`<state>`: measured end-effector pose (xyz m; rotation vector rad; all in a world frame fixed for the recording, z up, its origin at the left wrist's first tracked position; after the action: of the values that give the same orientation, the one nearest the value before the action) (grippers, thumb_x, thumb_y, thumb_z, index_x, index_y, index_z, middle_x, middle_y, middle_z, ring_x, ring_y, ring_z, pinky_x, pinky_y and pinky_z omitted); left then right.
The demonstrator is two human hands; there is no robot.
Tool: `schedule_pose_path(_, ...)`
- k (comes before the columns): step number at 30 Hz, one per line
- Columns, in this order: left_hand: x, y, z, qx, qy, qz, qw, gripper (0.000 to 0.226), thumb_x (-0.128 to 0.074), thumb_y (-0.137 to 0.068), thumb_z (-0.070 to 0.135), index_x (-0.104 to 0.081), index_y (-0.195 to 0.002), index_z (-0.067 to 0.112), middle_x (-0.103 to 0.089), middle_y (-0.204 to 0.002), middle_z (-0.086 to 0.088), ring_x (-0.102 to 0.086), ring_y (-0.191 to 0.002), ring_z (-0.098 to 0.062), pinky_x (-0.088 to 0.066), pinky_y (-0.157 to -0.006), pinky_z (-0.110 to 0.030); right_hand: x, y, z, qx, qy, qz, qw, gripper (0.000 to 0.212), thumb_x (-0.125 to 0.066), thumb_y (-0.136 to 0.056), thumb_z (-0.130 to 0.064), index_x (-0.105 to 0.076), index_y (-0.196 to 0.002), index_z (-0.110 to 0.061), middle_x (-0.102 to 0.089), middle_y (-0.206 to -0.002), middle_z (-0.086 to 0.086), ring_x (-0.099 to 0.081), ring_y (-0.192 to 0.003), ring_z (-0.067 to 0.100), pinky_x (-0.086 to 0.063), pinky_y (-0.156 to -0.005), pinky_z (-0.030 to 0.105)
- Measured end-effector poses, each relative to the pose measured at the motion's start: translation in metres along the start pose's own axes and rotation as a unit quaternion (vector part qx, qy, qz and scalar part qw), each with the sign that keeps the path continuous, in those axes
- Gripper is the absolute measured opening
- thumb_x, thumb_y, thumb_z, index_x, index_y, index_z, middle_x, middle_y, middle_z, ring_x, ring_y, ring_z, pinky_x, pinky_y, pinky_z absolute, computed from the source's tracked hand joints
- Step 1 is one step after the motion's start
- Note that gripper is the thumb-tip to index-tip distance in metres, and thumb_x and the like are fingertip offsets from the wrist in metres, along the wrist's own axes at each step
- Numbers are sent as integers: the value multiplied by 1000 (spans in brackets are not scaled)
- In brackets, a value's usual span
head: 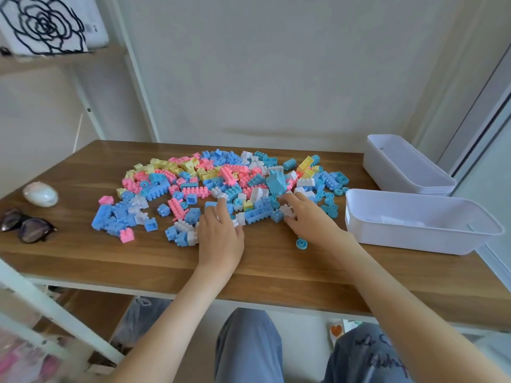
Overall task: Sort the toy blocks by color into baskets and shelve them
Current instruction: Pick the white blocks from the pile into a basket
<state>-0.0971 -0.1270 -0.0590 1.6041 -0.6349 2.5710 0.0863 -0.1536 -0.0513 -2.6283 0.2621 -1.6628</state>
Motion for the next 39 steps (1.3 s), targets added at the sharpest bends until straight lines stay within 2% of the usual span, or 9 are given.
schedule_pose_path(3,1,0,0,-12,19,1,1000,51,-55,-94,28,-32,-136,10,-43,-128,-12,-42,-116,-25,-38,-92,-30,1,3,-4,10,0,-1,1000,46,-47,-97,-17,-37,-141,-20,-43,-142,2,-52,-119,22,-49,-93,34)
schedule_pose_path(7,2,-2,-1,-25,10,7,1000,30,-52,-96,30,-48,-120,12,-45,-119,-8,-41,-110,-21,-35,-88,-26,0,5,-8,25,2,27,999,34,-45,-98,-21,-48,-132,-18,-50,-131,2,-58,-103,18,-51,-85,29)
schedule_pose_path(13,3,-4,0,-15,29,9,999,29,-53,-95,33,-54,-114,11,-45,-114,-7,-40,-106,-20,-34,-83,-24,-1,1,-6,5,34,-10,999,27,-44,-98,-23,-49,-123,-17,-54,-119,3,-55,-101,17,-51,-83,31)
schedule_pose_path(17,11,-3,9,-16,68,39,997,31,-58,-93,30,-55,-117,12,-46,-117,-7,-41,-111,-20,-36,-84,-24,9,9,-10,-3,-6,49,999,23,-43,-98,-22,-52,-118,-15,-57,-115,2,-56,-92,14,-49,-77,25)
schedule_pose_path(23,35,-5,54,-67,158,80,982,32,-61,-92,27,-53,-117,11,-44,-120,-5,-40,-112,-15,-31,-83,-18,93,37,-14,19,-77,233,969,19,-49,-96,-17,-55,-114,-15,-54,-104,-7,-49,-85,10,-39,-75,22)
schedule_pose_path(29,36,-8,130,-140,283,70,946,26,-61,-92,26,-54,-111,10,-36,-111,6,-37,-103,-5,-32,-79,-2,130,69,55,-108,-66,256,958,13,-52,-94,-18,-55,-106,-14,-56,-99,-2,-49,-84,14,-33,-71,20)
schedule_pose_path(33,22,-9,173,-126,406,-7,905,23,-64,-90,28,-55,-107,16,-42,-107,7,-50,-97,-12,-41,-72,-8,135,93,96,-159,-45,206,965,13,-50,-95,-24,-54,-103,-15,-60,-102,0,-54,-77,14,-39,-66,25)
schedule_pose_path(36,6,-5,205,-48,493,-159,854,25,-61,-90,35,-55,-110,21,-53,-108,10,-52,-95,-5,-39,-63,-3,140,108,118,-212,-12,170,962,24,-49,-96,-28,-50,-114,-12,-59,-117,4,-56,-88,18,-39,-71,27)
schedule_pose_path(39,-6,-4,217,26,534,-216,817,20,-57,-92,41,-50,-105,28,-51,-95,19,-50,-88,-1,-38,-69,-11,146,116,118,-228,-17,176,958,39,-52,-94,-34,-40,-126,-14,-52,-125,-1,-52,-92,15,-34,-66,20)
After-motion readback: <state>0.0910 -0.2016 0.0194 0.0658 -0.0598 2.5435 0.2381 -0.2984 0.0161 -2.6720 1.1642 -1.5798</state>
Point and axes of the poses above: each hand's wrist, its own y-axis away from the middle knuckle, its own x-axis out of the back of the hand, z = x × y, the point moved 5 cm from there along -y, towards the middle knuckle
